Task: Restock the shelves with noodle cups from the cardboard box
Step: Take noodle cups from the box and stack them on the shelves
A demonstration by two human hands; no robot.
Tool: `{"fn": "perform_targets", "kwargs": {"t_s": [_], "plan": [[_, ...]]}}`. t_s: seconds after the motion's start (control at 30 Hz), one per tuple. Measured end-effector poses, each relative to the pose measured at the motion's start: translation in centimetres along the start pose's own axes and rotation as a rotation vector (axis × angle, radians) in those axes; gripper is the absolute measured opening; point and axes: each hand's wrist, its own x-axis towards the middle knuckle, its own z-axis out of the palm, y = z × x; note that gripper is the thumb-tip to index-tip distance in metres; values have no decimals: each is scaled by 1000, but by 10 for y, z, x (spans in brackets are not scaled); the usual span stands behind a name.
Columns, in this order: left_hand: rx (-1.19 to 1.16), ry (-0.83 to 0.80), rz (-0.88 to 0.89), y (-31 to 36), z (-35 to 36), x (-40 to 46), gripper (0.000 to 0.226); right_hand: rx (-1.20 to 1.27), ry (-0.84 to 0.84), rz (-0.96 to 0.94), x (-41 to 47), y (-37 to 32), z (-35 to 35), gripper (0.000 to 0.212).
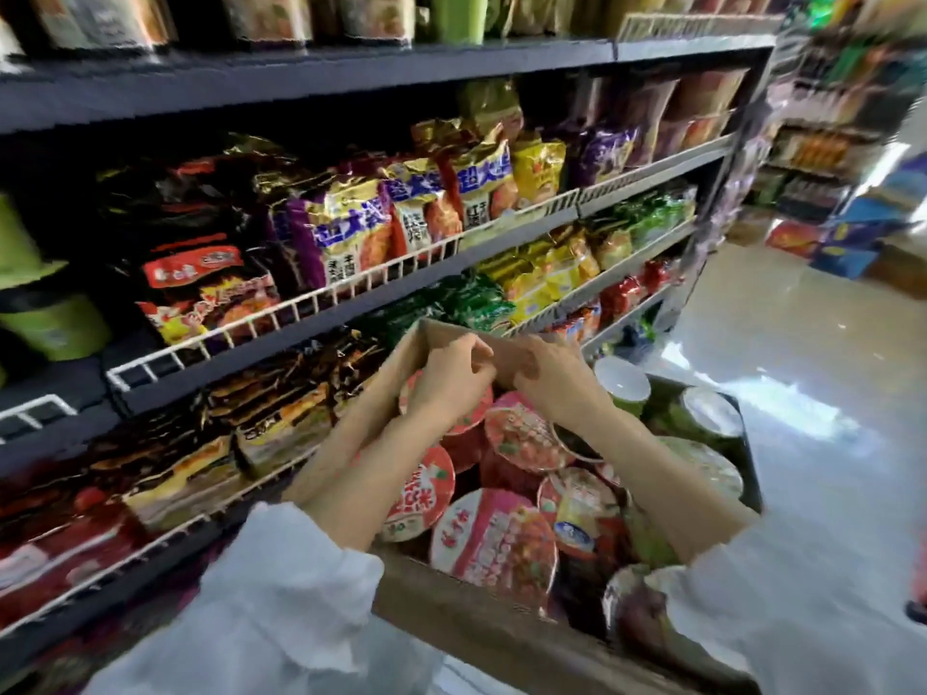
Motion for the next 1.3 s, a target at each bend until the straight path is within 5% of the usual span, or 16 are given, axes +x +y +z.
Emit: {"fn": "perform_targets", "kwargs": {"t_s": [0.17, 0.3, 0.47, 0.63, 0.8, 1.07, 1.3], "plan": [[-35, -197, -41, 36, 66, 23, 21, -247, 7, 131, -3, 74, -23, 64], [-297, -329, -236, 53, 95, 30, 16, -46, -99, 258, 5, 113, -26, 82], [-607, -441, -506, 62, 102, 20, 17, 58, -50, 256, 2, 125, -21, 81], [-806, -573, -780, 57, 109, 29, 43, 88, -62, 236, 2, 128, -11, 73], [-1060, -605, -1004, 53, 113, 41, 72, 97, -104, 100, -5, 134, -24, 61], [-1193, -489, -1101, 74, 122, 42, 48, -217, -111, 216, -21, 171, -45, 59], [-1274, -573, -1162, 64, 121, 40, 50, -181, -126, 327, -33, 183, -48, 70]]}}
